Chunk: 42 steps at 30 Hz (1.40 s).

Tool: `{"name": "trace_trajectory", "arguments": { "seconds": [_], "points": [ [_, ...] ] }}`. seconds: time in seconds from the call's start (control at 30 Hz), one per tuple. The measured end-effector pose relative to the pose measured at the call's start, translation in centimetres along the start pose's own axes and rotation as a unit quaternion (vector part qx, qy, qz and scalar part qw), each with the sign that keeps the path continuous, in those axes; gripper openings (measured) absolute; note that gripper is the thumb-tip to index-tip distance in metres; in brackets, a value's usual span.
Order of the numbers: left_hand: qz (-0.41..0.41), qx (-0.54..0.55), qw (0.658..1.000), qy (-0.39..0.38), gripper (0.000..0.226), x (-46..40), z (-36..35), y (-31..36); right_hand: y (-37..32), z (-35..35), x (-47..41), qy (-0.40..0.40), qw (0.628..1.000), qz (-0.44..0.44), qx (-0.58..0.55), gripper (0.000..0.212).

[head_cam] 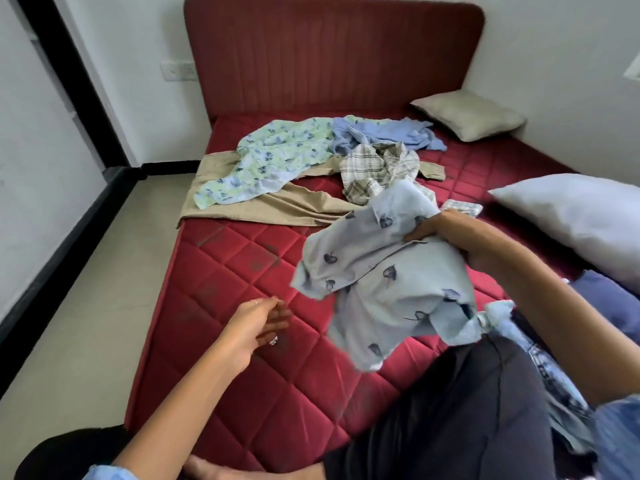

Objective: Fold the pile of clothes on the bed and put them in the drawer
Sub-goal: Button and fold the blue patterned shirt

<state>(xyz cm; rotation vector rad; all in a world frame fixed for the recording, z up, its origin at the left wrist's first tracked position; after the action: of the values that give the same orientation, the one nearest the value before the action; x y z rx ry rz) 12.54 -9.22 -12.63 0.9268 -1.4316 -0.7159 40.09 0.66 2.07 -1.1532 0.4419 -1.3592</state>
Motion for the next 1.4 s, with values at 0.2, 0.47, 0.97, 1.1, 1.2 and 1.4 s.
{"name": "trace_trajectory", "arguments": {
  "seconds": [0.2, 0.47, 0.97, 1.1, 1.2, 1.4],
  "points": [
    [0.051, -0.021, 0.996, -0.065, 0.020, -1.7, -4.6, -0.6, 4.6, 2.3, 3.7, 0.023, 0.994, -0.033, -0.099, 0.024],
    [0.032, -0.083, 0.986, -0.142, 0.023, -2.6, -9.5, 1.3, 9.0, 6.6, 9.0, 0.058, 0.950, -0.004, -0.307, 0.047],
    [0.008, -0.141, 0.954, -0.266, 0.025, -1.8, -19.9, 3.8, 14.1, 6.9, 19.7, 0.196, 0.830, 0.061, -0.518, 0.051],
    [0.019, -0.134, 0.945, -0.298, 0.024, -1.5, -22.7, 3.7, 15.9, 7.9, 25.5, 0.244, 0.799, 0.093, -0.542, 0.043],
    [0.033, -0.155, 0.930, -0.332, 0.024, -0.8, -25.5, 3.2, 18.1, 8.5, 29.6, 0.295, 0.779, 0.090, -0.546, 0.055],
    [0.023, -0.204, 0.907, -0.367, 0.026, 0.1, -29.4, 3.2, 20.6, 12.0, 33.1, 0.349, 0.722, 0.150, -0.578, 0.066]
  ]
}}
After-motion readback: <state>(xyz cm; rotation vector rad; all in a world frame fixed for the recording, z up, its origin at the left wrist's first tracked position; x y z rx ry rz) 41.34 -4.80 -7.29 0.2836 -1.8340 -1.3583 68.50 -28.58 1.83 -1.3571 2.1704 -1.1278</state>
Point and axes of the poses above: each hand's wrist, its own x-axis away from the middle knuckle, its own z-axis out of the back of the hand, y = z × x, the point moved 3 cm from there along -x, towards the middle knuckle, and after that the axes turned 12 degrees about -y, right-handed, at the moved point
